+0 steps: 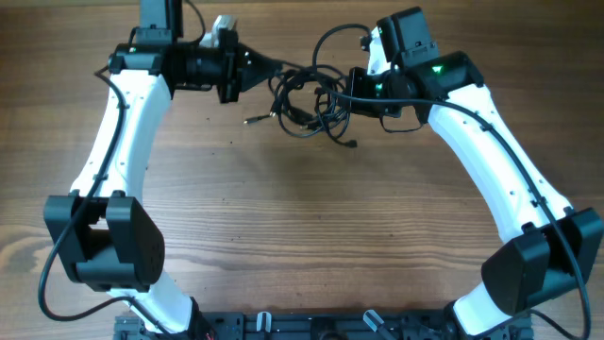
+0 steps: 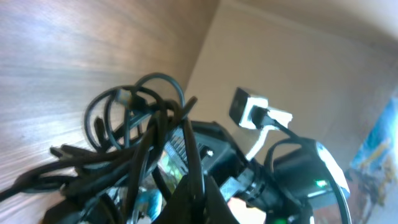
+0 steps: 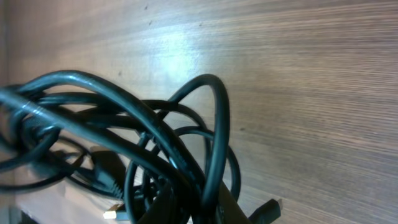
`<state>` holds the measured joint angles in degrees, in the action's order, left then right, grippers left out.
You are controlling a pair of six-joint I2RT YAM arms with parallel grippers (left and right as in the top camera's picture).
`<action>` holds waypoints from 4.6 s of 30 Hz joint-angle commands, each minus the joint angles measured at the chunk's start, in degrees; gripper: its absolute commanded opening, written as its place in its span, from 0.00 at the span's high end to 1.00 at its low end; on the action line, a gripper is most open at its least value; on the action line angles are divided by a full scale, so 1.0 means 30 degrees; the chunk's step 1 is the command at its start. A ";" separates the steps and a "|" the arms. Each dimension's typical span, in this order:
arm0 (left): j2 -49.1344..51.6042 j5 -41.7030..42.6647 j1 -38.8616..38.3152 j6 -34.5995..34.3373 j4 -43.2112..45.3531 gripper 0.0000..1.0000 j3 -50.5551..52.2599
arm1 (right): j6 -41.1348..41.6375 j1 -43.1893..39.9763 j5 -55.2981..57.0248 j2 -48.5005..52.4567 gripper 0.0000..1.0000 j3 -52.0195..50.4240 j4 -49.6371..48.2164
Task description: Untangle cables
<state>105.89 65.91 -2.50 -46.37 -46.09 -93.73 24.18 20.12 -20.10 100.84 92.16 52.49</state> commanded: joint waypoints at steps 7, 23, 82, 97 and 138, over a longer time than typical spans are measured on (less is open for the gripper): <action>-0.0466 -1.0644 -0.1290 0.3388 -0.3759 0.96 -0.0291 | -0.4546 -0.0648 -0.5362 -0.0262 0.96 -0.0204 0.0168; -0.0364 -1.1227 -0.2259 0.3315 -0.3730 0.96 -0.0291 | 0.1013 0.1188 0.0721 -0.0313 0.56 -0.0226 0.0219; -0.0357 -1.5256 -0.3534 -0.2827 -0.5020 0.54 0.0095 | -0.1195 -0.0386 0.1239 0.2535 0.44 -0.0255 0.1086; 0.3293 -2.0036 -0.6630 0.1151 -0.0787 0.60 0.1807 | -0.3126 -0.3446 0.0605 0.2535 0.39 -0.0255 0.2011; 0.2521 0.4605 -0.2659 0.6499 -0.2681 0.96 0.1778 | -0.7817 -0.0102 -0.4685 0.0466 0.42 0.4197 -0.0984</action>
<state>115.00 77.54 -10.11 -30.00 -54.63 -88.58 0.08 19.84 -33.87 107.24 102.15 49.47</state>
